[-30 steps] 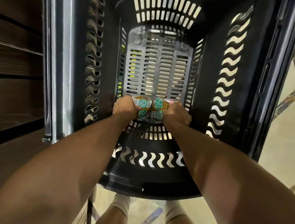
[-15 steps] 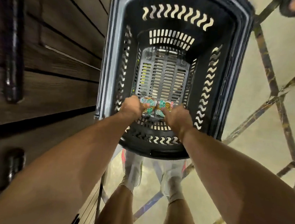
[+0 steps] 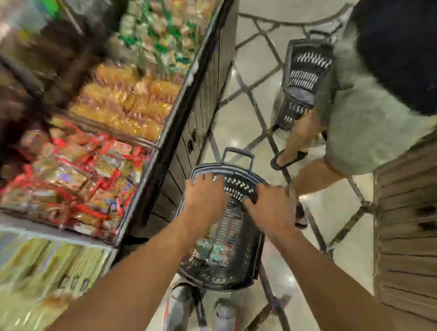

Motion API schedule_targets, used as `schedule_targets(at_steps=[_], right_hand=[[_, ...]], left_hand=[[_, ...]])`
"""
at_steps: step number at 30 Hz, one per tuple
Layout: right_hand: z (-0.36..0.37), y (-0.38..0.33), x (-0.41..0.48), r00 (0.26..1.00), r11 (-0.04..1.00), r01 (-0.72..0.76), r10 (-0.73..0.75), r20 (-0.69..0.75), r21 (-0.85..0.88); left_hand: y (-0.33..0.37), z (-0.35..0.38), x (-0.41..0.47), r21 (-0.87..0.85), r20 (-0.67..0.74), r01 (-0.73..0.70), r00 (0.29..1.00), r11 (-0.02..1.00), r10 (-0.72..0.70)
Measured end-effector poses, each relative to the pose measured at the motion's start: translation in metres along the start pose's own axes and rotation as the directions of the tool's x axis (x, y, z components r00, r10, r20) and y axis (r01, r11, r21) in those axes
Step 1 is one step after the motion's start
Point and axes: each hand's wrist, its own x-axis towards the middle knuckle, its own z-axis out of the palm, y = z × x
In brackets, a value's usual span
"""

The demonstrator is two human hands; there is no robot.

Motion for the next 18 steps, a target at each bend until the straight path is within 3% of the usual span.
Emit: schedule_targets(at_steps=[4, 8, 13, 18], right_hand=[[-0.112, -0.010, -0.033, 0.974, 0.996, 0.077, -0.082, -0.210, -0.034], [-0.200, -0.050, -0.070, 0.925, 0.982, 0.181, -0.191, -0.329, -0.061], [-0.265, -0.129, -0.123, 0.877, 0.927, 0.356, -0.375, -0.301, -0.116], [-0.292, -0.217, -0.184, 0.763, 0.814, 0.566, -0.578, -0.290, -0.133]], left_hand=[[-0.012, -0.109, -0.051, 0.015, -0.175, 0.017, 0.985, 1.000, -0.014], [-0.042, -0.191, -0.112, 0.029, -0.325, 0.082, 0.943, 0.996, -0.068], [-0.098, -0.247, -0.192, -0.008, -0.433, 0.248, 0.872, 0.969, -0.227], [-0.161, -0.272, -0.287, -0.057, -0.455, 0.444, 0.785, 0.894, -0.420]])
